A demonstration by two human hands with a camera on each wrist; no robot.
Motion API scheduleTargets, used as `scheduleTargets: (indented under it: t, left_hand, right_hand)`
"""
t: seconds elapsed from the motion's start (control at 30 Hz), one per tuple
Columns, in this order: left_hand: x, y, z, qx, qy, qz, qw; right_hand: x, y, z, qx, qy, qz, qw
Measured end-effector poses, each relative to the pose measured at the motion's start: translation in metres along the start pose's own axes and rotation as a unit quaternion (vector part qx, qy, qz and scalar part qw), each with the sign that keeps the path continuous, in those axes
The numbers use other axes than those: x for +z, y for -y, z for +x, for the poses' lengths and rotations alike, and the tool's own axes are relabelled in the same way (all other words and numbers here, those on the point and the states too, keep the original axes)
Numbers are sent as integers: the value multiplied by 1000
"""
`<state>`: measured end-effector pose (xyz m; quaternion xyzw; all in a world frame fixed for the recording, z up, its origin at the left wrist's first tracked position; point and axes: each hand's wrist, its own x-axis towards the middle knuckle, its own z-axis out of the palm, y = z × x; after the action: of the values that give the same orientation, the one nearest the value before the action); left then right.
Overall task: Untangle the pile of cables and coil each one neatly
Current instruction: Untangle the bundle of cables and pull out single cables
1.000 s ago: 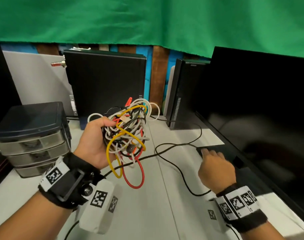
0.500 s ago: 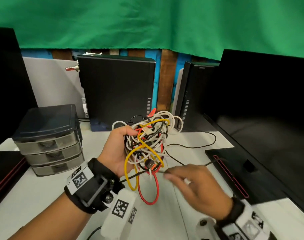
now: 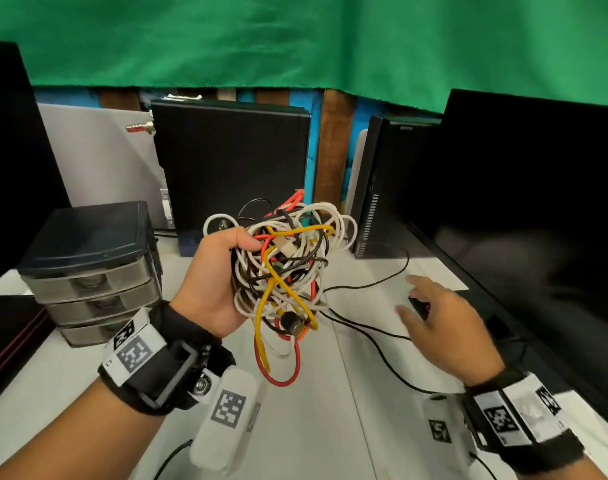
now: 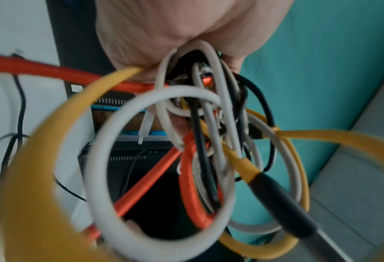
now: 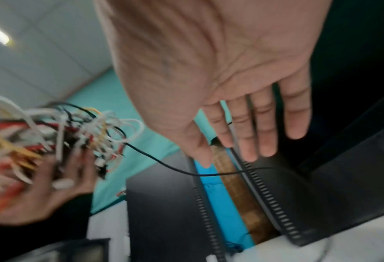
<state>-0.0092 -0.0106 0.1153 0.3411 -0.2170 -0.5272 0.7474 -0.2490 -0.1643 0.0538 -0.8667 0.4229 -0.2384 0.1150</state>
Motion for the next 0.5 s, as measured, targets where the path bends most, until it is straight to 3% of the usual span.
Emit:
scheduleTargets:
  t: [0.17,0.37,0.5]
  left_hand:
    - [8,9,-3,-14,21,11,1000]
    - [10,17,-5,-71,94,31,993]
    - [7,21,-5,-67,95,23,993]
  right_hand:
    - [-3,47,-19,-87,60,245,964]
    - [2,54,-18,-149,-167,256,940]
    - [8,39,-11,-124,-227,310,915]
